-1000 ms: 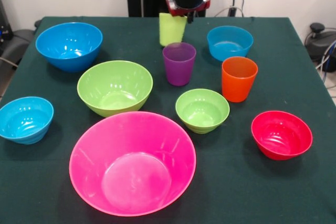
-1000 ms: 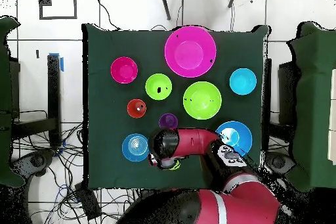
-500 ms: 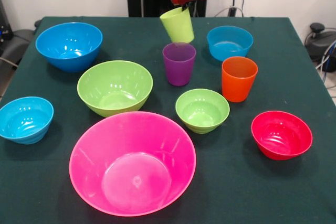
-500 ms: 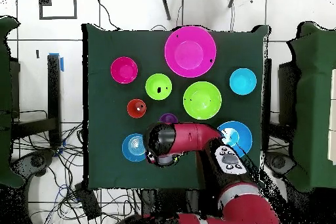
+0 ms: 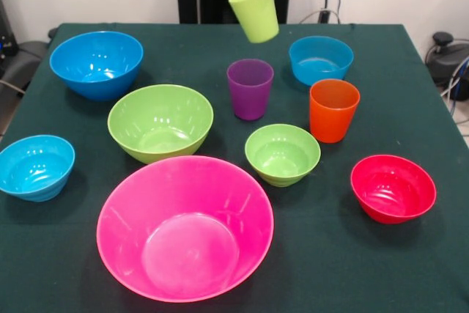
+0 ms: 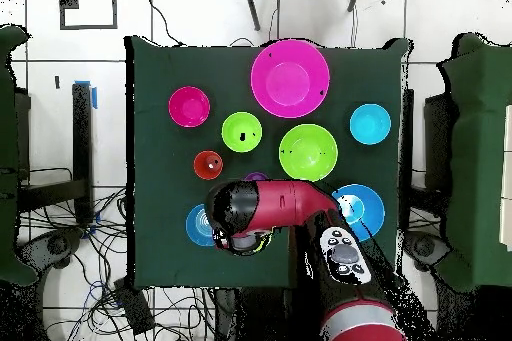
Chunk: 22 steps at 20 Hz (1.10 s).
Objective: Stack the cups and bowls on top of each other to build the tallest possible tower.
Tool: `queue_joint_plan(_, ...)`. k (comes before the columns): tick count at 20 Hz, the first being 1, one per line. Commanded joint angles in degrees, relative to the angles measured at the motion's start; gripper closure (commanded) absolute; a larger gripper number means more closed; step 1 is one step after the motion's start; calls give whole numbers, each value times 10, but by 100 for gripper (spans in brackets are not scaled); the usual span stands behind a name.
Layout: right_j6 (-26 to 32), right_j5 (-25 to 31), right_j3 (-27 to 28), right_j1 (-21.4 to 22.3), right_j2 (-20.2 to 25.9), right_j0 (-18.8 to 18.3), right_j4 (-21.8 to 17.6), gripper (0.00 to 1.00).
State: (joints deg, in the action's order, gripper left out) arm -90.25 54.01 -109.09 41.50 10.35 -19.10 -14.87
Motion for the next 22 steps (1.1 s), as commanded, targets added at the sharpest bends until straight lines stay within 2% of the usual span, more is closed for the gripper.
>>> queue_joint_plan(1,-52,43,6,15,12,12,15,100)
queue_joint_plan(9,-55,27,9,5,8,16,3,100)
queue_joint_plan(12,-60,-4,-2,1,5,16,-2,100)
queue_joint_plan(18,-56,-59,2,-38,8,8,-14,100)
queue_joint_plan(22,-52,-59,18,-56,11,9,-18,100)
